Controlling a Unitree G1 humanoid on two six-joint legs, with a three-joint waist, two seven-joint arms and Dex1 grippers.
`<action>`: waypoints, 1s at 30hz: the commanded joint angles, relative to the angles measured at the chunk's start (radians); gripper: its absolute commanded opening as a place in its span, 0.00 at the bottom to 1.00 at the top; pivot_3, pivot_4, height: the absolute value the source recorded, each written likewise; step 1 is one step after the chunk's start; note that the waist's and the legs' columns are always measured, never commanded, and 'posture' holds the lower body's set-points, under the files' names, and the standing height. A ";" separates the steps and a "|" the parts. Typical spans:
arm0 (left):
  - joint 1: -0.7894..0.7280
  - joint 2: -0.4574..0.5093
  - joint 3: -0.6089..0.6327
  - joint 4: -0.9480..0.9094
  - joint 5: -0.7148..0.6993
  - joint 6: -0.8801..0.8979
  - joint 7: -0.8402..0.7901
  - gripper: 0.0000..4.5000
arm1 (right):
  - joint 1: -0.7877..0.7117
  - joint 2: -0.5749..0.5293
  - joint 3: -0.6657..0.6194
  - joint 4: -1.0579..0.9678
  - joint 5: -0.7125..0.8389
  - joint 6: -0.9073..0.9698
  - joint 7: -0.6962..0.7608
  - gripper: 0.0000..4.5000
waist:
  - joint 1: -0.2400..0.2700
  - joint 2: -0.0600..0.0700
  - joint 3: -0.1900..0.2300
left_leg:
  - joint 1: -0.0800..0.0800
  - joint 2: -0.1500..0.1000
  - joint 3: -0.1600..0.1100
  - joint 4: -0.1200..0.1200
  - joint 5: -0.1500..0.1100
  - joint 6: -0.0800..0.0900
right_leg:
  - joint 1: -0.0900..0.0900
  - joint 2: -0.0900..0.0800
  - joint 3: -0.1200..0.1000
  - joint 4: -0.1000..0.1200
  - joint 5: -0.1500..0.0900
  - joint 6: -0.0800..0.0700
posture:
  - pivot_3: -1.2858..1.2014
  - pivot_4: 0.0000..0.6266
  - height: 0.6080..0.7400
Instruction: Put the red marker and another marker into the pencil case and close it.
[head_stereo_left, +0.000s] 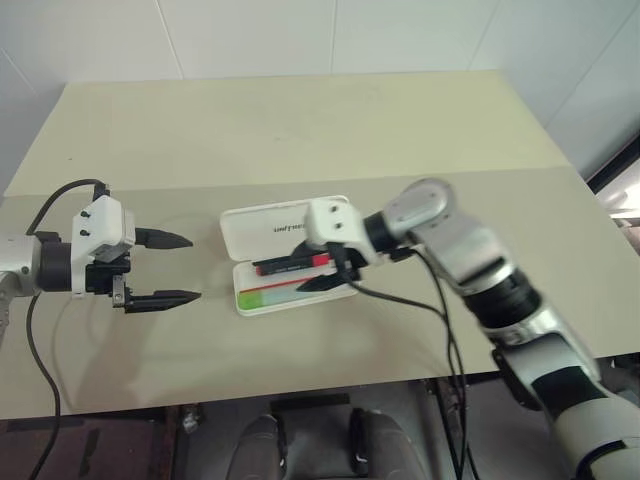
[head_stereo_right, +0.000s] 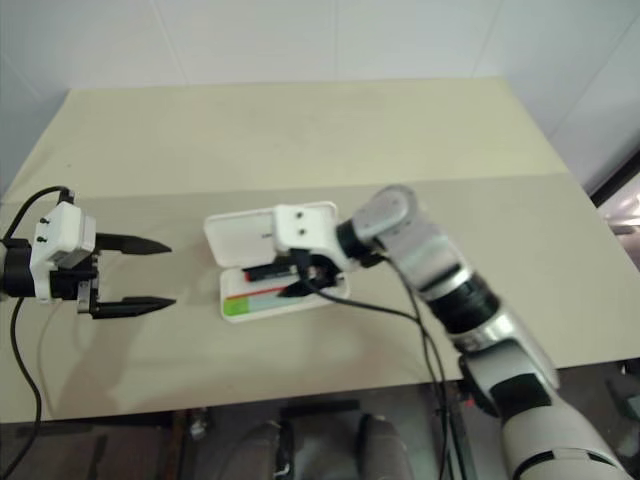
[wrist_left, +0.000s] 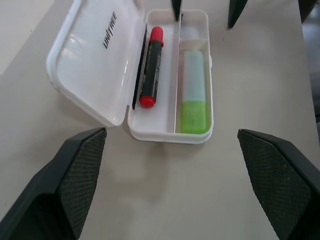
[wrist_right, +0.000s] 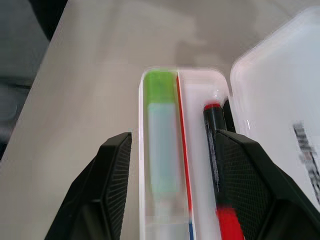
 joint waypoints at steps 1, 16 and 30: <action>-0.026 -0.007 0.042 -0.048 -0.051 0.031 0.015 1.00 | 0.023 -0.109 -0.026 0.023 -0.026 -0.121 0.055 0.62 | -0.003 0.000 0.000 | 0.000 0.000 0.000 0.000 0.000 0.000 | 0.000 0.000 0.000 0.000 0.000 0.000 | 0.52 0.24 1.00; -0.139 -0.045 0.004 -0.147 -0.148 0.140 0.046 1.00 | 0.033 -0.300 -0.006 0.464 -0.280 -0.611 0.089 0.62 | -0.008 0.000 0.000 | 0.001 0.002 0.003 0.000 0.000 -0.002 | -0.001 0.003 0.004 0.000 0.000 0.000 | 0.52 0.24 1.00; -0.143 -0.041 -0.003 -0.167 -0.154 0.157 0.046 1.00 | 0.012 -0.327 0.012 0.659 -0.398 -0.748 0.060 0.62 | -0.005 0.000 0.000 | 0.002 0.001 0.003 0.004 0.000 -0.002 | 0.000 0.003 0.006 0.001 0.000 0.000 | 0.52 0.24 1.00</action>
